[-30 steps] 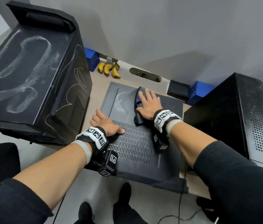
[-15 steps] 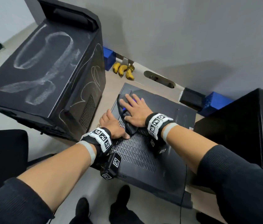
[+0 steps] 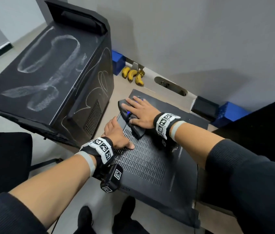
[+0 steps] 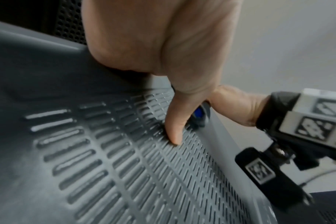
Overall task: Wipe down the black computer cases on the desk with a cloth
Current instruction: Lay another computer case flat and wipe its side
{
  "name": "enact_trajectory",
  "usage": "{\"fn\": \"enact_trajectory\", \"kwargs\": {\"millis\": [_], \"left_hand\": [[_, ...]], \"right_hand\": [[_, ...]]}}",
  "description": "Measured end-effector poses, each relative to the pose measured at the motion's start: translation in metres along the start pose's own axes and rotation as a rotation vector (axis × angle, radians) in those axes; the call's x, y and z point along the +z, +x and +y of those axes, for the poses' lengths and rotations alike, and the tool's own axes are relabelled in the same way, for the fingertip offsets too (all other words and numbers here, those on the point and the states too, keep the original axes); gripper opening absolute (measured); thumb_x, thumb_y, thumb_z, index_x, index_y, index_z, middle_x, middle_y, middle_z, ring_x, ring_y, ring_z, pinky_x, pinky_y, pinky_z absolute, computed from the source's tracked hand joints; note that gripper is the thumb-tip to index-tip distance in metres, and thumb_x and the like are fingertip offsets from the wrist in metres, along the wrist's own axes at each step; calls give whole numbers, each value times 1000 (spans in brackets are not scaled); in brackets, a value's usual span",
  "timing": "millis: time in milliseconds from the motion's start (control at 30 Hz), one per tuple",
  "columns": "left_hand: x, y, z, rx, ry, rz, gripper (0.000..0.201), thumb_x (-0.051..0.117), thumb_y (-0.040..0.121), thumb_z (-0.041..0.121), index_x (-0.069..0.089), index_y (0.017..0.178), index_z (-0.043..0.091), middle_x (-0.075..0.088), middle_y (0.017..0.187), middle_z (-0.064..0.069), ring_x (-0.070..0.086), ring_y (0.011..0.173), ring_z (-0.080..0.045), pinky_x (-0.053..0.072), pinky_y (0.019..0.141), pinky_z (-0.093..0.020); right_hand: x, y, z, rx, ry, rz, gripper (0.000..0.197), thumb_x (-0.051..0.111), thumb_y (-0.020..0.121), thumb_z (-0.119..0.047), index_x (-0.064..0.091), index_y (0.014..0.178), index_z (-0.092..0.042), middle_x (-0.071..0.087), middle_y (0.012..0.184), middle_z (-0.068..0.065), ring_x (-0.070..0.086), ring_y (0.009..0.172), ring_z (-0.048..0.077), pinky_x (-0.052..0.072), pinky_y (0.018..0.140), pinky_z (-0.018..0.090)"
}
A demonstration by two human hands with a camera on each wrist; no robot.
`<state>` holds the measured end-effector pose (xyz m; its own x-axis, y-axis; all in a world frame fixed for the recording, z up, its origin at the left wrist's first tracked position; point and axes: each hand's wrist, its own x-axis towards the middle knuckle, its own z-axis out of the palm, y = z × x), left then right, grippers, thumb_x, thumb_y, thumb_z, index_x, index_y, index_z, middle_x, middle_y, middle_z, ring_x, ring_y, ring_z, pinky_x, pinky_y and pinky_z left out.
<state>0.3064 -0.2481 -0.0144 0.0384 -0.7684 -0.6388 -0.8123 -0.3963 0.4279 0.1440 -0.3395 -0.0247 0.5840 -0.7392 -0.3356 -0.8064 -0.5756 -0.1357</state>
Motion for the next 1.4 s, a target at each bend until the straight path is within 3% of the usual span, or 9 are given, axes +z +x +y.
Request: {"fn": "enact_trajectory", "kwargs": {"millis": [167, 400, 500, 633, 933, 1067, 1167, 1267, 1400], "left_hand": [[1, 2, -3, 17, -34, -1, 147, 95, 60, 34, -13, 157, 10, -4, 167, -11, -3, 154, -27, 9, 126, -45], [8, 6, -6, 21, -44, 111, 137, 92, 57, 30, 1, 158, 10, 12, 163, -11, 8, 153, -25, 16, 124, -40], [3, 3, 0, -3, 11, 17, 145, 94, 62, 35, -11, 157, 5, -4, 167, -12, -4, 154, -27, 6, 126, -39], [0, 2, 4, -17, 31, 10, 144, 93, 65, 35, -13, 156, 3, -4, 167, -15, -4, 154, -29, 4, 126, -36], [-2, -3, 6, -44, 26, 17, 143, 94, 63, 34, -9, 158, 6, 5, 166, -17, 6, 153, -32, 12, 125, -41], [-3, -3, 6, -37, -6, 33, 143, 96, 60, 32, -6, 158, 6, 9, 165, -16, 9, 153, -31, 14, 125, -41], [-2, -3, 5, -32, -20, 45, 143, 96, 60, 31, -5, 158, 6, 11, 165, -16, 10, 153, -32, 14, 125, -41], [2, 0, 4, -30, -8, 42, 142, 95, 61, 32, -6, 158, 5, 8, 164, -18, 7, 153, -32, 11, 125, -41], [5, 6, 2, -36, 0, 25, 143, 94, 63, 30, -11, 157, 6, 0, 165, -17, -1, 153, -31, 6, 126, -40]], "right_hand": [[-16, 29, 6, 331, 58, 84, 74, 42, 95, -46, 13, 159, -22, 6, 167, 5, 0, 153, 31, 7, 123, 52], [21, -20, -38, 25, 36, 137, 75, 48, 92, -50, 18, 158, -27, 11, 167, 1, 5, 153, 27, 8, 121, 49], [-1, 10, -17, 215, 94, 154, 74, 44, 93, -50, 20, 158, -23, 11, 167, 2, 8, 153, 28, 11, 122, 49], [-3, 23, -2, 339, 131, 192, 72, 42, 91, -50, 27, 154, -20, 21, 163, 3, 18, 149, 29, 18, 120, 49], [22, -88, 41, 600, 181, 245, 70, 44, 93, -48, 29, 153, -18, 25, 162, 3, 16, 150, 27, 22, 120, 46], [33, -138, 63, 815, 207, 211, 68, 44, 93, -46, 29, 152, -15, 24, 161, 7, 17, 148, 31, 24, 117, 47], [32, -142, 67, 975, 226, 195, 62, 45, 89, -42, 37, 144, -15, 36, 152, 11, 25, 141, 36, 27, 112, 50], [26, -103, 50, 880, 204, 237, 57, 42, 79, -39, 44, 134, -23, 48, 142, 6, 34, 132, 33, 29, 106, 49], [5, -25, 20, 630, 168, 250, 65, 39, 76, -42, 40, 139, -27, 48, 146, 0, 35, 134, 31, 26, 108, 52]]}}
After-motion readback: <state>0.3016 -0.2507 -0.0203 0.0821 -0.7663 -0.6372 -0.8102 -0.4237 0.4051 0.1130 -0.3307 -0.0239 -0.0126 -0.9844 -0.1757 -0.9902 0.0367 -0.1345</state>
